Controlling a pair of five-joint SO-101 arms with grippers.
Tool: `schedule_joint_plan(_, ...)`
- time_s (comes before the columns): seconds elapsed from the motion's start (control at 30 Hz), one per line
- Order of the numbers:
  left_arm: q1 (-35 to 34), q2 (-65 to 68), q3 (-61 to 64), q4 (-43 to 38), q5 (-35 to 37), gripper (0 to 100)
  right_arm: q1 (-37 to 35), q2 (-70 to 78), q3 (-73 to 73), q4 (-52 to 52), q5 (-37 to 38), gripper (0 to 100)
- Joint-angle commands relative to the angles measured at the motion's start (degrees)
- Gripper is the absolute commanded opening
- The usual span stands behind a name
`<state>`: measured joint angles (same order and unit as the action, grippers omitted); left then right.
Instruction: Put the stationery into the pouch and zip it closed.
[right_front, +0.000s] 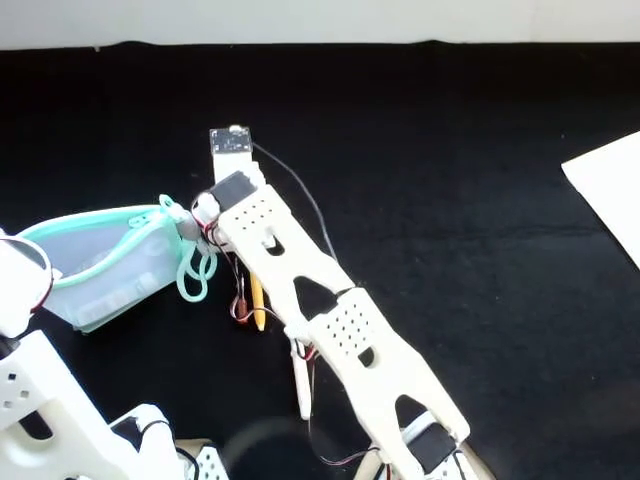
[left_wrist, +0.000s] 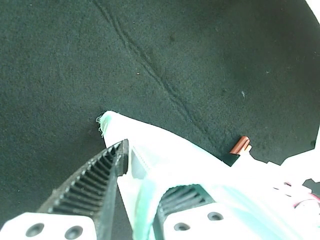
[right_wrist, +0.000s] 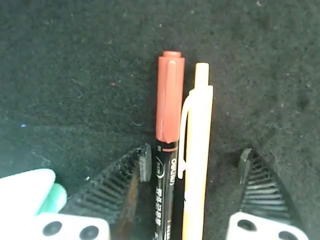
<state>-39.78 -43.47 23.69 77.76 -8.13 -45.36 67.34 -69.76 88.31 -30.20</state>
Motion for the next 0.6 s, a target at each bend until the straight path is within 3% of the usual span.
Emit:
schedule_joint_plan(0.0, 0.75, 0.66, 1.36, -0.97, -0.79, 1, 0.57, 0.4, -0.57, -0.84, 2.64, 12.6)
schedule_joint_plan(0.07, 0.75, 0.66, 1.36, -0.97, -0.79, 1, 0.84, 0.4, -0.57, -0.66, 4.48, 0.0)
schedule_joint_plan(0.37, 0.75, 0.66, 1.36, -0.97, -0.79, 1, 4.79, -0.04, -1.89, 1.1, 5.36, 0.5)
schedule_joint_plan(0.57, 0.75, 0.66, 1.36, -0.97, -0.79, 1, 7.25, 0.04, -17.89, 8.04, 8.44, 0.5)
